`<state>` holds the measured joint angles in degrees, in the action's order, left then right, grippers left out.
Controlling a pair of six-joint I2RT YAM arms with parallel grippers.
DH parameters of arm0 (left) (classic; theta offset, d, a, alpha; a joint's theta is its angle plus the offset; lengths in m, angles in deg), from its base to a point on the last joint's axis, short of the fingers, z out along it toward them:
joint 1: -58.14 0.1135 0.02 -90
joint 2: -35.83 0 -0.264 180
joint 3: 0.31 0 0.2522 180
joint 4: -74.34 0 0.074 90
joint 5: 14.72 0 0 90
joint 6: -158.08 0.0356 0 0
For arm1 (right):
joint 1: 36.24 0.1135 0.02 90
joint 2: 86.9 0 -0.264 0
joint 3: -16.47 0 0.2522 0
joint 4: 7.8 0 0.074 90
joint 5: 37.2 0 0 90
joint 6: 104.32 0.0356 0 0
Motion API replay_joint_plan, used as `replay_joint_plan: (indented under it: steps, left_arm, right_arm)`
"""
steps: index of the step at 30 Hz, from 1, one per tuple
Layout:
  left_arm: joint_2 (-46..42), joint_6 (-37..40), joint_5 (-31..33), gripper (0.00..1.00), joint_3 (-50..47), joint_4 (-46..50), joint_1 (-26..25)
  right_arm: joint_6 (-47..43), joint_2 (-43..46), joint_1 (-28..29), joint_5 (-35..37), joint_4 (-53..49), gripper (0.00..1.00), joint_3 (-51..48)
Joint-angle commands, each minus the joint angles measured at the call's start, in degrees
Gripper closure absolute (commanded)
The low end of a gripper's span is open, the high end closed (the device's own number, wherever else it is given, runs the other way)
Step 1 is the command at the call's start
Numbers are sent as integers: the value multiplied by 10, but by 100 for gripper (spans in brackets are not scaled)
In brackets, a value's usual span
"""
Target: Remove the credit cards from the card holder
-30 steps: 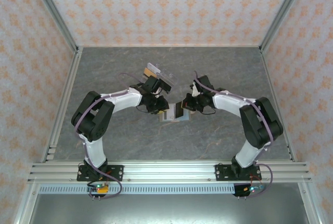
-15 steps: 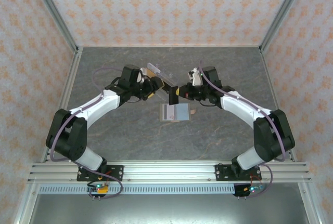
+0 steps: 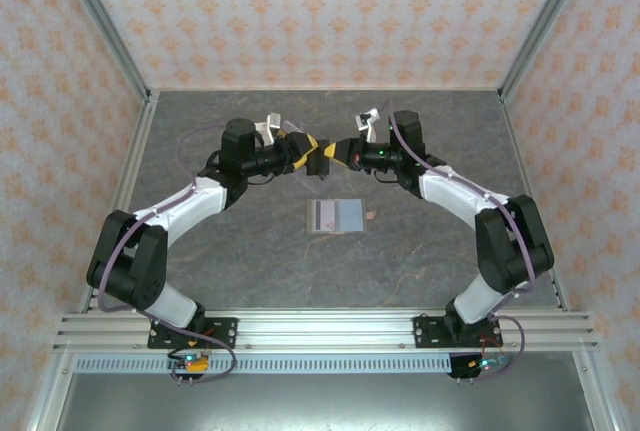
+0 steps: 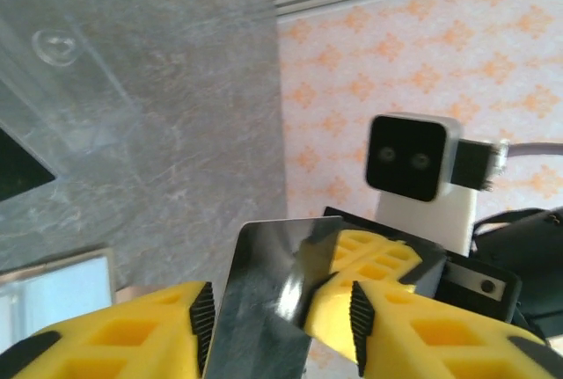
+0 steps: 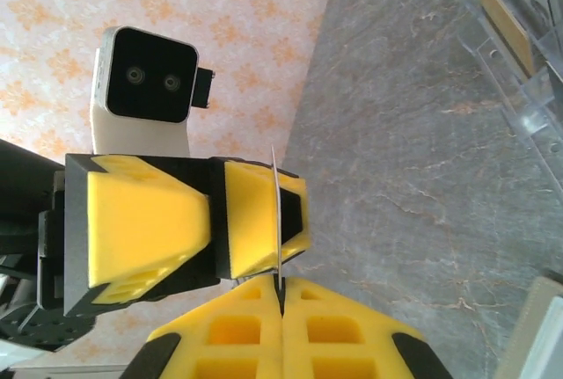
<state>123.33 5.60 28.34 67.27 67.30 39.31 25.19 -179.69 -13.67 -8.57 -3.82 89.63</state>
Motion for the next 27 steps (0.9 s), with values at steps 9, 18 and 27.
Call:
replay_joint_plan:
  steps: [9,18,27]
  left_arm:
    - [-3,-52,-21,100,-11,-117,2]
    - [-9,-95,32,100,-11,-125,1]
    - [-18,-42,72,72,-4,-5,4]
  right_arm:
    - [125,-21,-7,-30,141,80,20]
    - [255,-31,-8,-9,244,73,-8]
    - [81,-11,8,36,7,100,38]
